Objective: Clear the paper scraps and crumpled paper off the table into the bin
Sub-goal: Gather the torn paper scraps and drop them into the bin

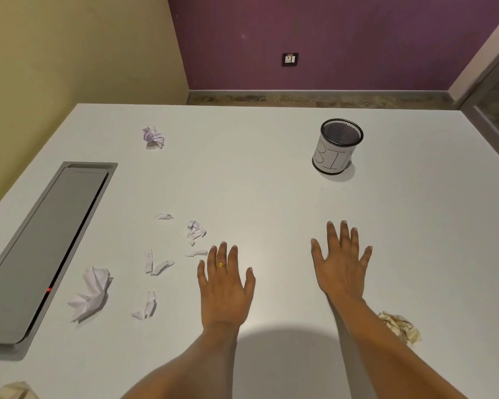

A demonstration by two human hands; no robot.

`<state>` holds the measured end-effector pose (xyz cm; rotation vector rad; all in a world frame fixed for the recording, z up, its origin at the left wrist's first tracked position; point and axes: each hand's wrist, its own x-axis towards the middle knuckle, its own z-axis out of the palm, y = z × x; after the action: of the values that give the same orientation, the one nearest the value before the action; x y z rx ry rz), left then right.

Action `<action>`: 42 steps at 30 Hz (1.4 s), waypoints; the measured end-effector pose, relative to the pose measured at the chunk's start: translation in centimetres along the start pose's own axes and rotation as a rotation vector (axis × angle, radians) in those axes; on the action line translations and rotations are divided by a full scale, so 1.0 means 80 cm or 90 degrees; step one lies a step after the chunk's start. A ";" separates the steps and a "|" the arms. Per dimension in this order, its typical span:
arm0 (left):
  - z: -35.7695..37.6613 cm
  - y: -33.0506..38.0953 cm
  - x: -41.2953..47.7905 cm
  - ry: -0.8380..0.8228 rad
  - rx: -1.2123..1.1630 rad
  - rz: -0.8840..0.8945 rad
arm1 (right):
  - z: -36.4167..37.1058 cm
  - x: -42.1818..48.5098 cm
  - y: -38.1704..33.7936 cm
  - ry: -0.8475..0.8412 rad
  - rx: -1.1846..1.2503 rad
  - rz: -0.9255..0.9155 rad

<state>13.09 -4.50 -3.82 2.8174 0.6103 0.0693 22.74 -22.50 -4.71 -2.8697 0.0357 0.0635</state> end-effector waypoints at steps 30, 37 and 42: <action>-0.071 -0.070 0.061 -0.060 -0.137 0.029 | -0.004 -0.002 -0.005 0.020 -0.031 0.001; -0.076 -0.079 0.057 -0.062 -0.060 0.033 | -0.004 -0.001 -0.006 0.020 -0.022 0.004; -0.080 -0.072 0.052 -0.068 -0.063 0.028 | -0.003 -0.001 -0.006 0.023 -0.017 0.004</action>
<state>13.91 3.82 0.84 2.7189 0.5071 -0.0420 22.68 -22.07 -4.33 -2.8978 0.0516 0.0130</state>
